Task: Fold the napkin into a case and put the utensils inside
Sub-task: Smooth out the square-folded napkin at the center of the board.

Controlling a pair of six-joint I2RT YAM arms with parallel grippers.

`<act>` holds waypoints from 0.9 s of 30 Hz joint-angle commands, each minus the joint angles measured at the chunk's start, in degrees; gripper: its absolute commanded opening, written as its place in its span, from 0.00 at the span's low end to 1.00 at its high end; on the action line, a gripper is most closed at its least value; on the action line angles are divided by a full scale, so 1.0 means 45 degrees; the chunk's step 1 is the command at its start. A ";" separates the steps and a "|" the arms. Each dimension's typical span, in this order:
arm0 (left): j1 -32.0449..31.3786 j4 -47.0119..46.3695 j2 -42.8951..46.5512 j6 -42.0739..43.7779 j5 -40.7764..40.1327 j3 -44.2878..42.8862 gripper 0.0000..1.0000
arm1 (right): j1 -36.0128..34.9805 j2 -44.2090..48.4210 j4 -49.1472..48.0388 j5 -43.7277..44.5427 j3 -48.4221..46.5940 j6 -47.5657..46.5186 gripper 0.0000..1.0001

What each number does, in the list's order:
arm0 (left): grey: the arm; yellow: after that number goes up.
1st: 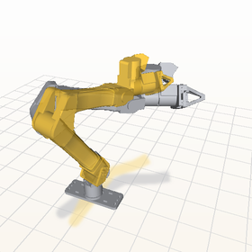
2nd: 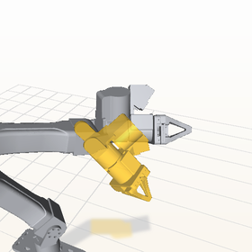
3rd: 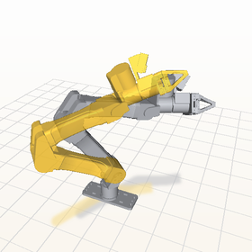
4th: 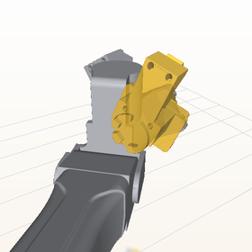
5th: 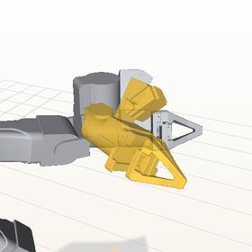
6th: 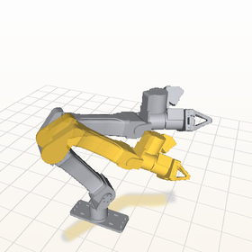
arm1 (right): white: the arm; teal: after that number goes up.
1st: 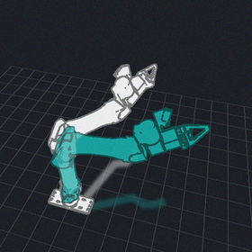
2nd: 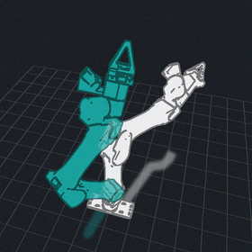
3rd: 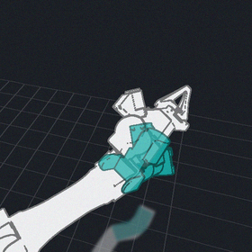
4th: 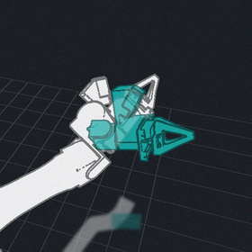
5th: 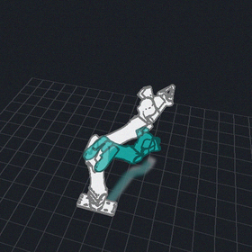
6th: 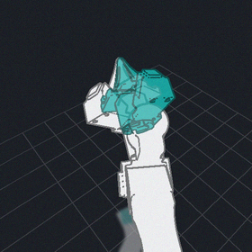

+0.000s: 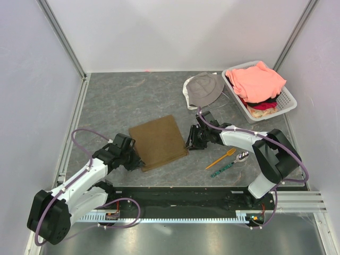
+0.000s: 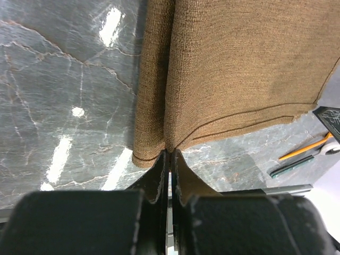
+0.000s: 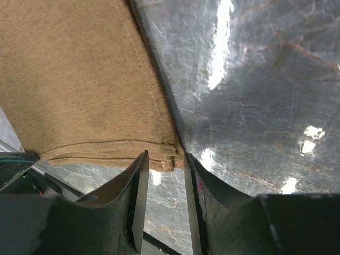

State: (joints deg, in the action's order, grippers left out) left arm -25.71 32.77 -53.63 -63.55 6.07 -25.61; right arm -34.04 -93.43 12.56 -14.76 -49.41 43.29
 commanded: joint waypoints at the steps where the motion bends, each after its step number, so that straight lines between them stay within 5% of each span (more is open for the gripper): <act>1: 0.0050 -0.0155 0.0237 -0.0057 0.0234 0.0163 0.02 | -0.0150 0.0332 -0.0524 -0.0098 0.0295 0.0439 0.41; 27: 0.0050 -0.0311 0.0393 -0.0097 0.0332 0.0280 0.02 | -0.0208 -0.0273 -0.1579 -0.0469 0.0804 0.1064 0.38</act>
State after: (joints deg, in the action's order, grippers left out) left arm -25.71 32.60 -52.69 -63.57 6.61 -24.88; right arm -34.65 -93.84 7.31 -17.08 -46.11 47.37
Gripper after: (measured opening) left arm 0.034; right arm 0.380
